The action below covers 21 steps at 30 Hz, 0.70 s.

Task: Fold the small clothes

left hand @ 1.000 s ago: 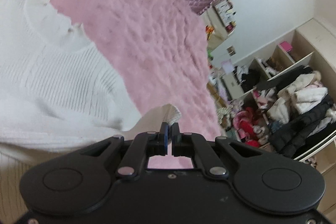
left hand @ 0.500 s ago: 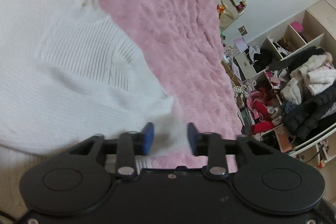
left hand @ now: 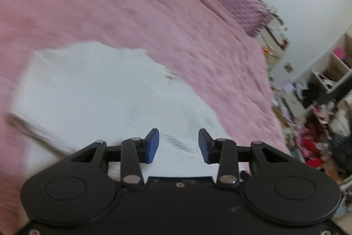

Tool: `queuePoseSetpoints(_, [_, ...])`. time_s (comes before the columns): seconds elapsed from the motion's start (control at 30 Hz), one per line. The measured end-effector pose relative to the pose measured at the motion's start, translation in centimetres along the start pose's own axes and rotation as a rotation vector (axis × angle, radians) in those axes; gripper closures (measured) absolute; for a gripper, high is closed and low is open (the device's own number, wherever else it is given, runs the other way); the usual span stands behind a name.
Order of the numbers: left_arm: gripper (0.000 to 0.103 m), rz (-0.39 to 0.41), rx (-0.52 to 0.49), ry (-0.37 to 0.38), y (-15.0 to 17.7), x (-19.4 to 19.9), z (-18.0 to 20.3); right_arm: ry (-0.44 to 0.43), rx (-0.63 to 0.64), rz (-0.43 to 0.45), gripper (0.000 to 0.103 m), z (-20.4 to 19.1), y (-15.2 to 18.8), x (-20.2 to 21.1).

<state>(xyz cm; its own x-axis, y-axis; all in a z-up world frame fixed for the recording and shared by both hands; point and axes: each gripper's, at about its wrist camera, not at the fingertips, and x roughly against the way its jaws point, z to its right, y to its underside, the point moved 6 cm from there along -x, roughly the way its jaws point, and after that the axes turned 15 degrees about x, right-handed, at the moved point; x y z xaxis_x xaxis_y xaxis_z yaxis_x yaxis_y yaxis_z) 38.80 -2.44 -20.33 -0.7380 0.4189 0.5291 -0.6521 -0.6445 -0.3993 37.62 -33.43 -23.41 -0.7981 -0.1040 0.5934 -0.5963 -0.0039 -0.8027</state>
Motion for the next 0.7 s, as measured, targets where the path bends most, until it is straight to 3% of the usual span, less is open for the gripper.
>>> queuePoseSetpoints(0.23, [0.064, 0.063, 0.020, -0.083, -2.4, 0.2, -3.3, -0.047, 0.067, -0.045, 0.075, -1.2, -0.8, -2.2])
queuePoseSetpoints(0.33, [0.064, 0.074, 0.011, -0.105, -2.8, -0.2, -3.7, -0.055, 0.075, -0.033, 0.093, -1.6, -1.0, -2.2])
queuePoseSetpoints(0.53, [0.063, 0.147, -0.022, -0.164, -3.1, -0.2, -4.6, -0.039, 0.138, 0.088, 0.095, -2.4, -3.3, -0.7])
queuePoseSetpoints(0.7, [0.063, 0.226, 0.006, -0.197, -4.0, 0.4, -5.7, -0.027, 0.130, 0.185, 0.095, -2.0, -5.5, -0.2])
